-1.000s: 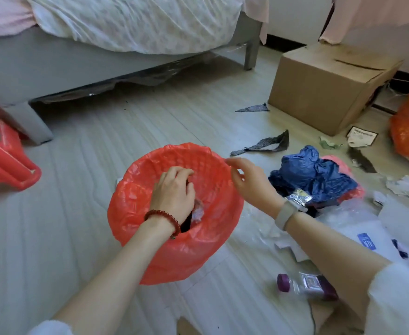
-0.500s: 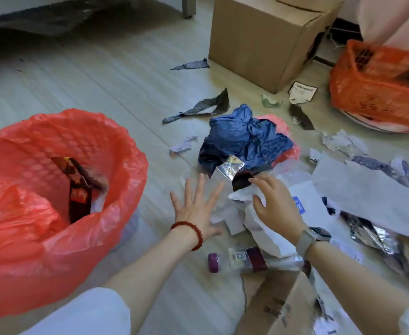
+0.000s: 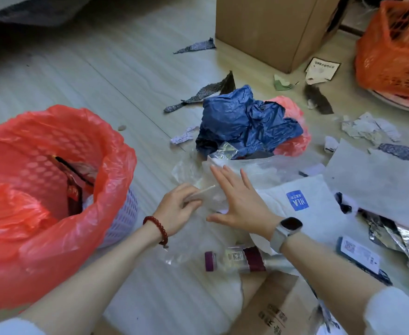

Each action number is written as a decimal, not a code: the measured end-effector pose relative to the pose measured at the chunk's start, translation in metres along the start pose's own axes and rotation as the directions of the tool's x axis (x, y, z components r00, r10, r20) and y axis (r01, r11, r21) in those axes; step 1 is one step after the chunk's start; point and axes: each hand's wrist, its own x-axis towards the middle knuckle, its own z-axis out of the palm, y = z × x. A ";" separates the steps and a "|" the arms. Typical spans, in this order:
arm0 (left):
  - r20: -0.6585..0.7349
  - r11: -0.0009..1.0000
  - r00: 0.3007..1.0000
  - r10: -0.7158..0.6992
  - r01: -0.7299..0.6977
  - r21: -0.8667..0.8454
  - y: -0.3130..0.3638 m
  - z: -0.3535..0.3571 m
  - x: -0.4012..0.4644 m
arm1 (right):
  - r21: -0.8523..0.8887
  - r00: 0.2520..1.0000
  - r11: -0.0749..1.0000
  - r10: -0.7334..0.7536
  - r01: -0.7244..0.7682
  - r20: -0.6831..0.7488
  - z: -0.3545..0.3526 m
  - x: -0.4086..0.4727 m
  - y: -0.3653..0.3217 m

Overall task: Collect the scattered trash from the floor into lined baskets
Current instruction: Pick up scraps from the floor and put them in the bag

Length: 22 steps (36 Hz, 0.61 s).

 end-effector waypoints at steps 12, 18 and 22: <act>-0.221 0.872 0.969 0.110 0.013 0.489 0.033 -0.004 0.000 | 0.539 0.900 0.795 0.412 -0.277 -0.144 -0.005 -0.010 -0.017; 0.109 0.960 0.958 -0.266 0.273 -0.064 0.046 0.005 0.015 | 0.686 0.897 0.704 0.404 -0.181 -0.178 -0.031 -0.015 -0.022; 0.202 0.701 0.911 -0.361 0.407 -0.585 0.053 0.002 0.020 | 0.703 0.952 0.690 0.300 -0.173 -0.060 -0.031 -0.021 -0.038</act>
